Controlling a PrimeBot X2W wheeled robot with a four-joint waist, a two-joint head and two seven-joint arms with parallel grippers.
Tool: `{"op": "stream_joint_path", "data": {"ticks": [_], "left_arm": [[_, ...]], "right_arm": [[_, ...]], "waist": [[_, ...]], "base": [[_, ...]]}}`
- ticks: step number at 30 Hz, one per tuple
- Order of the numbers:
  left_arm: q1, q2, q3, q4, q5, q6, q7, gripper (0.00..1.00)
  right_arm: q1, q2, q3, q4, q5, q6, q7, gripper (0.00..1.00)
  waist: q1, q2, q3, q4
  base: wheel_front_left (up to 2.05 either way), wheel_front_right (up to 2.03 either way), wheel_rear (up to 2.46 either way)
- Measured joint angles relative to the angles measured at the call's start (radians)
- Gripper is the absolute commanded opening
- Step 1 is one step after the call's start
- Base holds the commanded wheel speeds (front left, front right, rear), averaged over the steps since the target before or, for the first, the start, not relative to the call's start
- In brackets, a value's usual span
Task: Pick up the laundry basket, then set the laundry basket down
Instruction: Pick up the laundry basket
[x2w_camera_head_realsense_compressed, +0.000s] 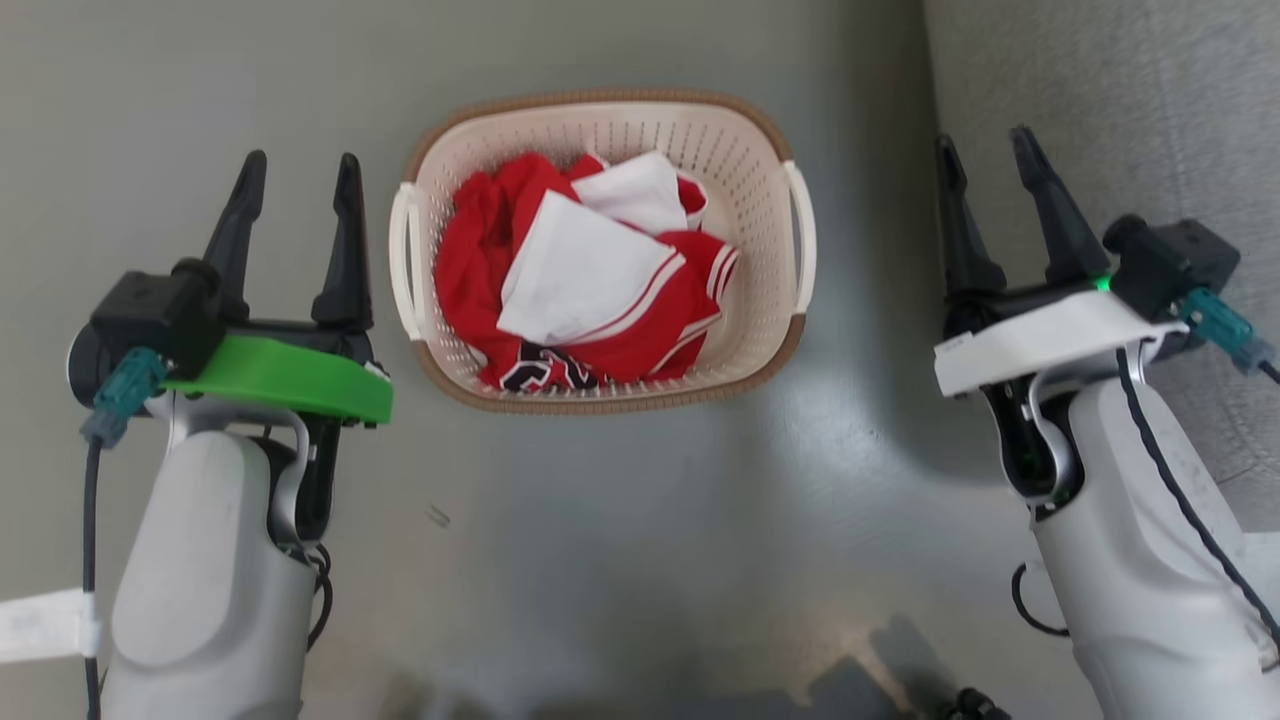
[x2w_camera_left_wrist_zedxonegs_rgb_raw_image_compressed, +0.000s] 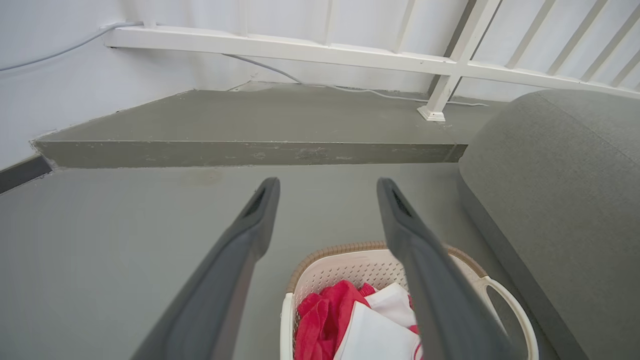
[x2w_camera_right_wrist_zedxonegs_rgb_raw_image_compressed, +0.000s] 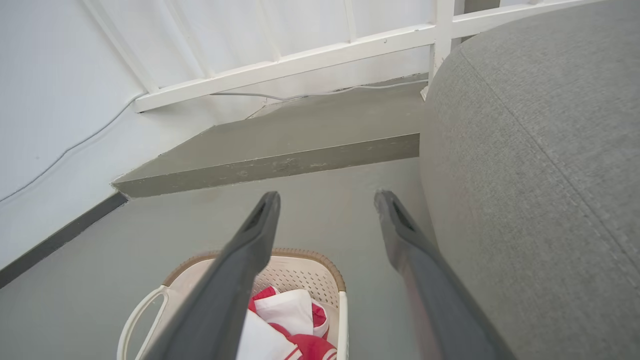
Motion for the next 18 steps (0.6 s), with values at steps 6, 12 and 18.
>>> {"op": "stream_joint_path", "data": {"ticks": [6,12,18], "left_arm": [[-0.048,0.007,0.001,0.062,-0.003,0.0,-0.003,1.0],[-0.097,0.01,-0.002,0.138,-0.03,-0.004,-0.002,1.0],[-0.161,0.017,-0.012,0.211,-0.036,-0.009,0.008,1.0]], "right_arm": [[-0.064,0.001,0.012,0.06,-0.001,0.0,0.0,1.0],[-0.128,0.002,0.027,0.131,-0.001,0.0,0.0,1.0],[-0.191,0.003,0.045,0.21,0.002,0.0,0.014,1.0]], "waist": [[0.0,0.0,0.059,0.003],[0.0,0.0,0.112,0.004],[0.0,0.0,0.155,0.005]], "base": [[0.0,0.0,0.0],[0.0,0.0,0.0],[0.0,0.0,0.0]]}}
